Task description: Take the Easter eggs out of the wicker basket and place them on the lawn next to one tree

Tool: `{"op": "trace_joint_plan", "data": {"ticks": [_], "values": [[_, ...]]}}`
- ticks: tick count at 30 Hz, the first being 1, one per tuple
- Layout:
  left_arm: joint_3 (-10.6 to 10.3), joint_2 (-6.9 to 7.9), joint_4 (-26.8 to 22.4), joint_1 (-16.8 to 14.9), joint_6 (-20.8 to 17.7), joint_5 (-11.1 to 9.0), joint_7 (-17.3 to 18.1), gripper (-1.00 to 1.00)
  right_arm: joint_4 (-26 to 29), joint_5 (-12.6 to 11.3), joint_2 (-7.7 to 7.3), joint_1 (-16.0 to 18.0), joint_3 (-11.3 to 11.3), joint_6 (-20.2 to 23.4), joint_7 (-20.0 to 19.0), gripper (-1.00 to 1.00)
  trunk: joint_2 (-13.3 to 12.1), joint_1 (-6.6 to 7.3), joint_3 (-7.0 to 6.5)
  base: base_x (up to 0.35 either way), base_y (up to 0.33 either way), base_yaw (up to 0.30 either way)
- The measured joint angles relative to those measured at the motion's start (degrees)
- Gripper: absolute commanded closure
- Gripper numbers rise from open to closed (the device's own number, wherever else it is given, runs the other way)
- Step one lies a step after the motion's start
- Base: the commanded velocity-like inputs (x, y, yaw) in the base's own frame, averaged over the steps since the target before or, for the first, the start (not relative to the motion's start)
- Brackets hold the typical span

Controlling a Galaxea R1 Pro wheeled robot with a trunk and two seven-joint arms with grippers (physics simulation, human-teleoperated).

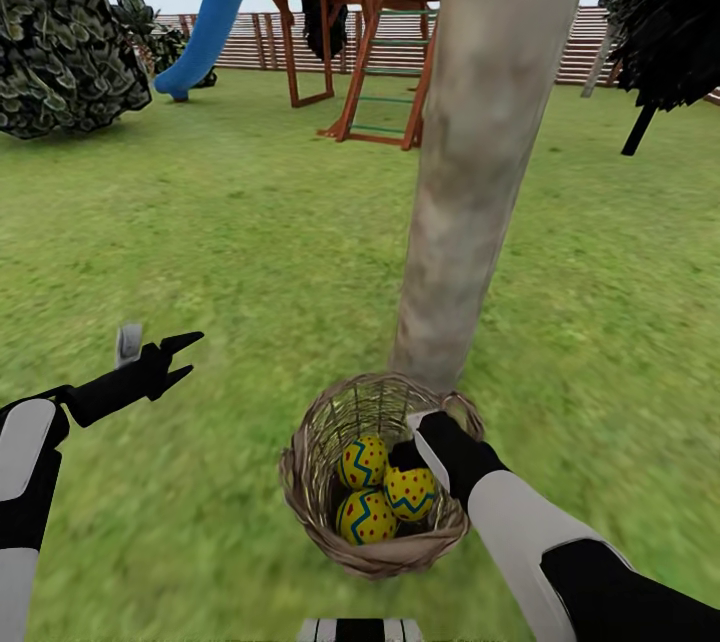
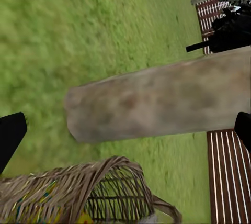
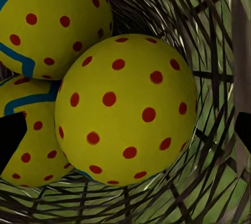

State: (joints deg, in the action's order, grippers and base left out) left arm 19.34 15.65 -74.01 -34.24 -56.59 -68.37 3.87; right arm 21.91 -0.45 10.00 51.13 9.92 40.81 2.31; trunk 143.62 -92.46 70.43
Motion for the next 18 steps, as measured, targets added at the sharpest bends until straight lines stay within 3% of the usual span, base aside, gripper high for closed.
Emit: {"op": "trace_joint_plan", "data": {"ticks": [6,18], "values": [[0.00,0.00,0.00,0.00,-0.02,0.00,0.01,-1.00,-0.05,0.07,0.00,-0.02,0.01,-2.82,0.08,-1.00,0.08,-0.15,1.33,0.000,0.000,0.000],[0.07,0.00,0.07,0.00,0.00,0.09,-0.04,-1.00,-0.13,-0.06,-0.10,-0.03,-0.16,-2.91,0.96,-1.00,0.24,-0.46,3.99,0.000,0.000,0.000]]}}
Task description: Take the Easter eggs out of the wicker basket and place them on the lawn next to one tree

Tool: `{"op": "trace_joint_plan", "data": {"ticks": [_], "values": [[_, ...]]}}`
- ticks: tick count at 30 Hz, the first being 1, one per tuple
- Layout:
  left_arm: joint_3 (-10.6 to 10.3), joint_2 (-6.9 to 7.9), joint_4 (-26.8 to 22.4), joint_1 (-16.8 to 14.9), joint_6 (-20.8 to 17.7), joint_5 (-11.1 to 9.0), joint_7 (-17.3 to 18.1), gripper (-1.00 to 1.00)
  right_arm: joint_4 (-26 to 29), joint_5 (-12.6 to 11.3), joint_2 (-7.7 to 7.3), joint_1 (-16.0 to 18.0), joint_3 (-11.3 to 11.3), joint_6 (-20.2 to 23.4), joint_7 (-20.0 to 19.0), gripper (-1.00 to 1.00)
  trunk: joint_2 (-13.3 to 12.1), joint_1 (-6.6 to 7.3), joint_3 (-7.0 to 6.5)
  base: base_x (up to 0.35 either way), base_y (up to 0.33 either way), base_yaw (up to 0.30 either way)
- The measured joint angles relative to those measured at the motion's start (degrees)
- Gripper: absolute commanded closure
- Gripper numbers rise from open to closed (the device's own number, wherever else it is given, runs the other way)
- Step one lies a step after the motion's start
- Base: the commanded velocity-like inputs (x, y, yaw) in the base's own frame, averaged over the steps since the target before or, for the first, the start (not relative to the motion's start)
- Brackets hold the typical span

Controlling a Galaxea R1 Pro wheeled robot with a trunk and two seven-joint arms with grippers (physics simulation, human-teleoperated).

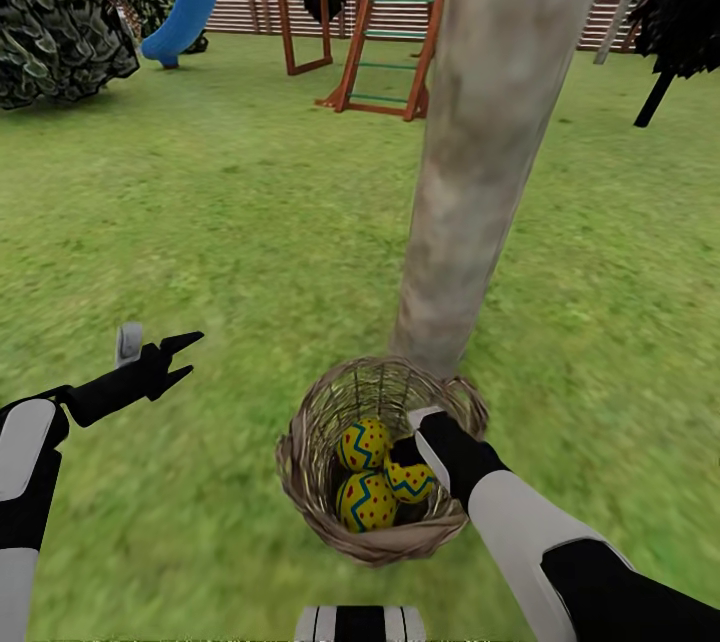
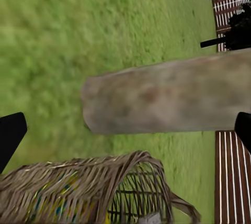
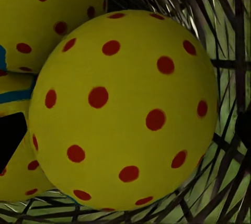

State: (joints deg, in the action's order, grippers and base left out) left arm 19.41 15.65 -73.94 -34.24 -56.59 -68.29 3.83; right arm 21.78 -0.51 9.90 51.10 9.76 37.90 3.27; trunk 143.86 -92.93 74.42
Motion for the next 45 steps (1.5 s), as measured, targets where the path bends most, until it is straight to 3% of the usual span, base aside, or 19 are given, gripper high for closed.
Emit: {"op": "trace_joint_plan", "data": {"ticks": [4,14,16,17,24,30,45], "values": [[0.02,0.00,0.01,0.00,-0.05,0.00,0.01,-1.00,0.03,-0.18,-0.03,0.02,0.01,-0.05,3.00,-1.00,0.05,-0.10,0.89,0.000,0.000,0.000],[0.35,-0.01,-0.04,-0.02,-0.08,-0.08,0.03,-1.00,2.00,-1.54,0.10,-0.03,0.00,0.09,2.00,-1.00,0.20,-0.35,3.10,0.000,0.000,0.000],[0.37,0.00,-0.07,-0.01,-0.09,-0.07,0.01,-1.00,2.59,-0.58,0.10,-0.02,-0.01,0.36,0.76,-1.00,0.22,-0.40,3.54,0.000,0.000,0.000],[0.38,0.00,-0.07,0.00,-0.09,-0.06,0.01,-1.00,3.03,0.00,0.10,-0.01,0.02,0.53,0.28,1.00,0.24,-0.42,3.76,0.000,0.000,0.000],[0.38,0.00,-0.16,0.00,-0.17,-0.20,0.07,-1.00,4.37,0.21,-0.01,-0.01,0.01,0.64,0.03,1.00,0.28,-0.49,4.43,0.000,0.000,0.000],[0.37,-0.07,-0.12,0.00,-0.12,-0.19,0.07,-1.00,3.99,0.03,0.00,-0.01,0.17,0.64,0.00,1.00,0.27,-0.47,4.21,0.000,0.000,0.000],[0.46,0.00,-0.16,-0.01,-0.27,-0.06,0.06,-1.00,0.19,-0.06,0.10,-0.06,0.10,0.75,-0.07,1.00,0.07,-0.12,1.12,0.000,0.000,0.000]]}}
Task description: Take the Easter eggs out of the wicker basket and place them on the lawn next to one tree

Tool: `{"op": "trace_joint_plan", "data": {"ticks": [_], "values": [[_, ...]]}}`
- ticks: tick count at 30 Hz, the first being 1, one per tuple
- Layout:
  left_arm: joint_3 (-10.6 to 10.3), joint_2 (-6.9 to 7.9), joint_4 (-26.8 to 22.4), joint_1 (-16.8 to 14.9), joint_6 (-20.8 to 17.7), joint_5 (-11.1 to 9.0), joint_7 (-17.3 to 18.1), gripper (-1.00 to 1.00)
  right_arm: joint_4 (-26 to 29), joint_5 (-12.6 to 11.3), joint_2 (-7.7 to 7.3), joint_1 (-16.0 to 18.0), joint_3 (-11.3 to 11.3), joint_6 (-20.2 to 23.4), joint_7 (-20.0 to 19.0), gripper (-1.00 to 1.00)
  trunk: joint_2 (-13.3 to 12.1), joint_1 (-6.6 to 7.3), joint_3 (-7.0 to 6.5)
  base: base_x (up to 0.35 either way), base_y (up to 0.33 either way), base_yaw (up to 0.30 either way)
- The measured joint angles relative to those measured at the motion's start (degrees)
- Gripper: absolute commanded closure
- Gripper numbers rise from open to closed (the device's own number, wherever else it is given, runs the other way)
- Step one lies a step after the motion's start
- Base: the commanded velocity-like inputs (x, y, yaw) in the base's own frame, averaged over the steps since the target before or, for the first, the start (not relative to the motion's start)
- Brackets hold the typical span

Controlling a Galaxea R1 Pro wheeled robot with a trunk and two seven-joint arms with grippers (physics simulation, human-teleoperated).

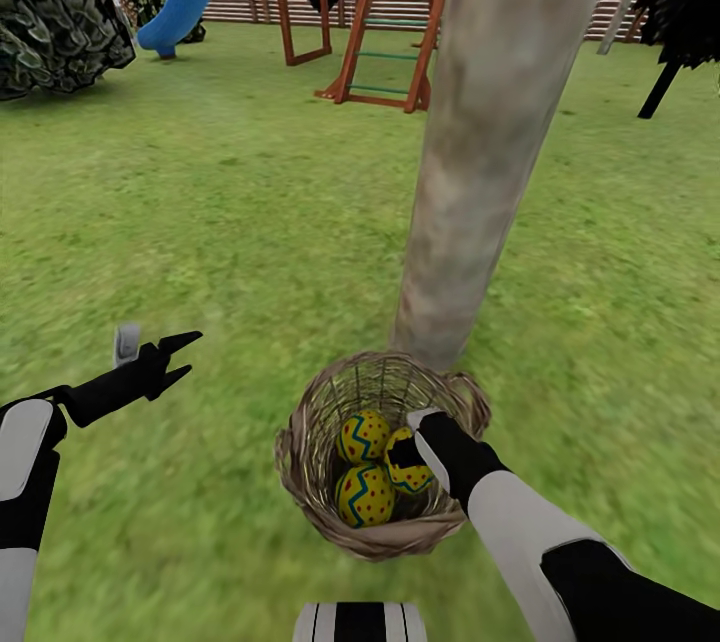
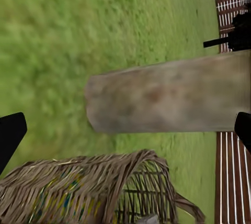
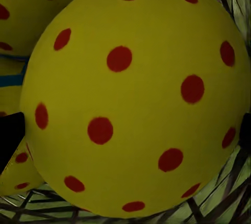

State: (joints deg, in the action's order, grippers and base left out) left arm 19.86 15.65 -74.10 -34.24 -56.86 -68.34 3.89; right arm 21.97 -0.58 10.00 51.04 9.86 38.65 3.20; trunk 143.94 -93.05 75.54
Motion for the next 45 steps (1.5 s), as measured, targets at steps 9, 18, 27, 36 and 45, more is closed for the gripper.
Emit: {"op": "trace_joint_plan", "data": {"ticks": [9,18,27,36,45], "values": [[0.00,0.00,0.08,0.00,0.00,-0.03,0.00,-1.00,0.03,-0.10,0.00,0.00,0.01,-0.01,-0.19,1.00,-0.12,0.20,-1.99,-0.136,0.000,0.000],[-0.09,-0.07,0.14,0.00,0.04,0.06,-0.07,-1.00,15.79,-0.17,0.00,-0.54,0.17,8.07,-1.19,1.00,-0.24,0.47,-4.00,-0.007,0.000,0.000],[-0.33,-0.14,0.26,0.01,0.08,0.07,-0.08,-1.00,36.63,-0.20,-6.21,-2.66,0.45,19.14,-38.93,1.00,-0.36,0.70,-5.99,-0.080,0.000,0.000],[-0.48,-0.19,0.53,0.08,0.15,0.11,-0.16,-1.00,51.61,-15.07,-39.95,-13.24,-2.71,18.71,-75.71,1.00,-0.48,0.93,-7.98,0.000,0.000,0.000],[-0.70,-0.43,2.71,0.02,0.34,0.31,-0.23,-1.00,47.76,-11.31,-60.86,-14.03,-17.85,10.59,-76.94,1.00,-0.60,1.16,-9.98,0.000,0.000,0.000]]}}
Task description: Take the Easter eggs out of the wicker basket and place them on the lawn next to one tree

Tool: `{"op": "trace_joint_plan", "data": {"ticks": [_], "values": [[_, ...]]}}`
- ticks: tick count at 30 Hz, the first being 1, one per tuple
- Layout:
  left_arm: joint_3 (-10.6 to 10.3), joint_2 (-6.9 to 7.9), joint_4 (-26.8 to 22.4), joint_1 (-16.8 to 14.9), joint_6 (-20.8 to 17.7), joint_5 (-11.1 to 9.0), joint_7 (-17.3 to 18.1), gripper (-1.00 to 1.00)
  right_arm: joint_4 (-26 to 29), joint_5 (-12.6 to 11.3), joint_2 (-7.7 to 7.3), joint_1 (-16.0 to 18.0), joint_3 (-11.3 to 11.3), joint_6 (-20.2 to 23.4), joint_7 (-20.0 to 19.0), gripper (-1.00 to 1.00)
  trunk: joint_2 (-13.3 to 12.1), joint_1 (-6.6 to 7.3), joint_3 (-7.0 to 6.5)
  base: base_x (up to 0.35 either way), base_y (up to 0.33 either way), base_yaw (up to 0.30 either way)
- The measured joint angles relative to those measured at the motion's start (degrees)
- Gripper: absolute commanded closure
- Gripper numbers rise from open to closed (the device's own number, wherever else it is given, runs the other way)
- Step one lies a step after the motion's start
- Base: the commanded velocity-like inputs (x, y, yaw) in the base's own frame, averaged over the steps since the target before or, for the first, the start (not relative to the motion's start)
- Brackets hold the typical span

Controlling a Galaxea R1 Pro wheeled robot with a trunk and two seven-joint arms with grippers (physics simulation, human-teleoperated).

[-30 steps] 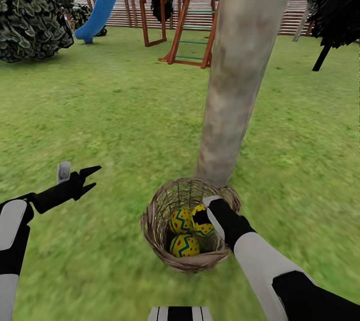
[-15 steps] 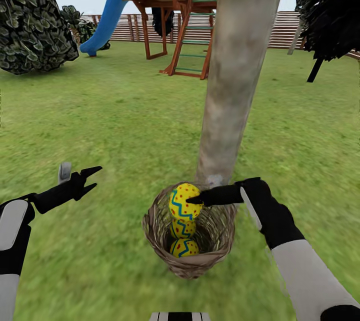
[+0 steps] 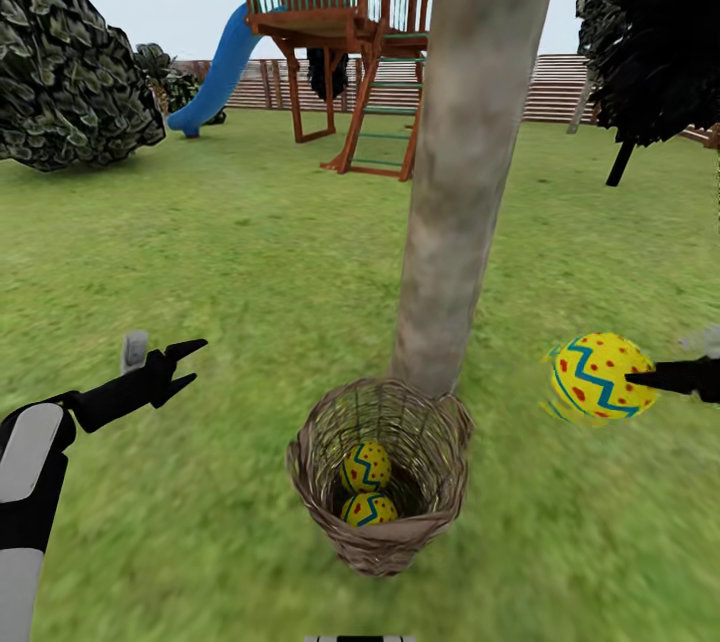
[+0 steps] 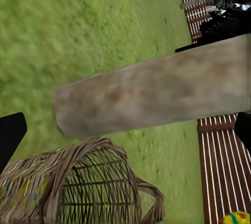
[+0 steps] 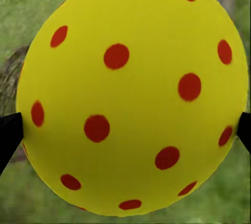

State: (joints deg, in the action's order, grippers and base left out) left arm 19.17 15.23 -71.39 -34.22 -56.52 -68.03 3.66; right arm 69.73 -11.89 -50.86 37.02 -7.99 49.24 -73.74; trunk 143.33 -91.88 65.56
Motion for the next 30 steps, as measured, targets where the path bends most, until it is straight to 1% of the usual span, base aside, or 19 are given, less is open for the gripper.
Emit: {"op": "trace_joint_plan", "data": {"ticks": [2,3,4,5,6,8,9,10,12,13,14,15,17,20,22,23,25,27,30], "values": [[0.03,-0.04,0.01,-0.01,0.04,0.19,0.01,-1.00,-1.46,9.58,0.36,-0.06,-5.34,-4.16,3.83,1.00,-0.02,0.02,-0.23,0.000,0.000,0.000],[0.05,-0.07,0.01,-0.01,0.10,0.22,0.04,-1.00,-2.74,12.23,0.94,-0.16,-6.36,-6.66,5.98,1.00,-0.02,0.01,-0.22,0.000,0.000,0.000],[0.06,-0.14,0.01,0.00,0.23,0.28,0.07,-1.00,-6.76,15.91,5.68,-0.31,-7.08,-13.79,13.51,1.00,-0.03,0.01,-0.22,0.000,0.000,0.000],[0.06,-0.17,0.05,0.01,0.31,0.40,0.08,-1.00,-9.94,17.56,10.54,-0.31,-7.20,-17.94,18.81,1.00,-0.03,0.00,-0.22,0.000,0.000,0.000],[0.07,-0.15,0.08,0.02,0.35,0.41,0.08,-1.00,-14.37,21.28,15.12,-0.30,-7.23,-24.22,26.13,1.00,-0.04,0.00,-0.22,0.000,0.000,0.000],[-0.04,-0.16,0.14,0.05,0.26,0.43,0.10,-1.00,-22.21,27.80,22.81,-0.28,-7.18,-33.54,37.41,1.00,-0.03,0.00,-0.21,0.000,0.000,0.000],[-0.34,-0.22,0.17,0.13,0.23,0.44,0.13,-1.00,-25.76,30.51,25.64,-0.28,-7.11,-37.66,43.10,1.00,-0.03,0.00,-0.21,0.000,0.000,0.000],[-1.27,-0.25,0.16,0.22,0.17,0.42,0.15,-1.00,-29.69,33.22,28.41,-0.27,-6.99,-42.34,50.75,1.00,-0.03,0.00,-0.21,-0.048,-0.128,0.000],[-7.56,0.09,-0.33,0.25,0.11,0.06,0.25,-1.00,-35.86,35.20,33.02,-0.25,-6.55,-48.88,65.17,1.00,-0.03,0.00,-0.22,-0.092,-0.253,0.000],[-9.04,0.16,-0.63,0.26,0.10,-0.11,0.83,-1.00,-37.91,35.72,34.27,-0.25,-5.84,-51.26,70.29,1.00,-0.02,0.00,-0.22,-0.093,-0.296,0.000],[-9.68,0.21,-0.81,0.25,0.09,-0.27,2.28,-1.00,-39.30,36.08,34.82,-0.24,-5.09,-52.63,73.17,1.00,-0.02,0.00,-0.22,-0.088,-0.311,0.000],[-9.89,0.23,-0.86,0.26,0.09,-0.14,3.88,-1.00,-40.19,36.21,35.02,-0.24,-4.62,-53.17,74.31,1.00,-0.02,0.01,-0.22,-0.065,-0.322,0.000],[-10.08,0.31,-0.81,0.26,0.08,0.20,6.94,-1.00,-42.50,36.41,35.23,-0.24,-2.83,-53.77,75.62,1.00,-0.02,0.01,-0.22,-0.016,-0.330,0.000],[-10.11,0.33,-0.84,0.26,0.01,0.25,7.54,-1.00,-43.30,36.36,35.50,-0.23,0.02,-53.95,76.68,1.00,-0.02,0.02,-0.22,-0.003,-0.322,0.000],[-10.05,0.34,-0.78,0.32,-0.03,0.10,7.58,-1.00,-43.38,36.37,36.54,-0.23,1.85,-53.92,77.42,1.00,-0.01,0.02,-0.23,0.000,-0.100,0.150],[-10.03,0.35,-0.68,0.41,-0.02,0.23,7.58,-1.00,-43.40,36.42,37.17,-0.22,3.22,-53.92,77.68,1.00,-0.02,0.01,-0.23,0.000,-0.028,0.256],[-9.95,0.35,-0.53,0.56,-0.02,0.04,7.61,-1.00,-43.47,36.47,37.92,-0.21,7.32,-54.06,79.37,1.00,-0.02,0.02,-0.23,0.000,-0.058,0.287],[-9.81,0.38,-0.65,0.61,-0.01,-0.23,7.69,-1.00,-43.47,36.49,38.03,-0.20,8.45,-54.11,79.95,1.00,-0.02,0.01,-0.23,0.000,-0.254,0.295],[-9.67,0.41,-0.53,0.76,0.00,-0.33,7.70,-1.00,-43.33,36.42,38.44,-0.20,8.74,-54.13,80.06,1.00,-0.02,0.02,-0.26,0.000,-0.220,0.296]]}}
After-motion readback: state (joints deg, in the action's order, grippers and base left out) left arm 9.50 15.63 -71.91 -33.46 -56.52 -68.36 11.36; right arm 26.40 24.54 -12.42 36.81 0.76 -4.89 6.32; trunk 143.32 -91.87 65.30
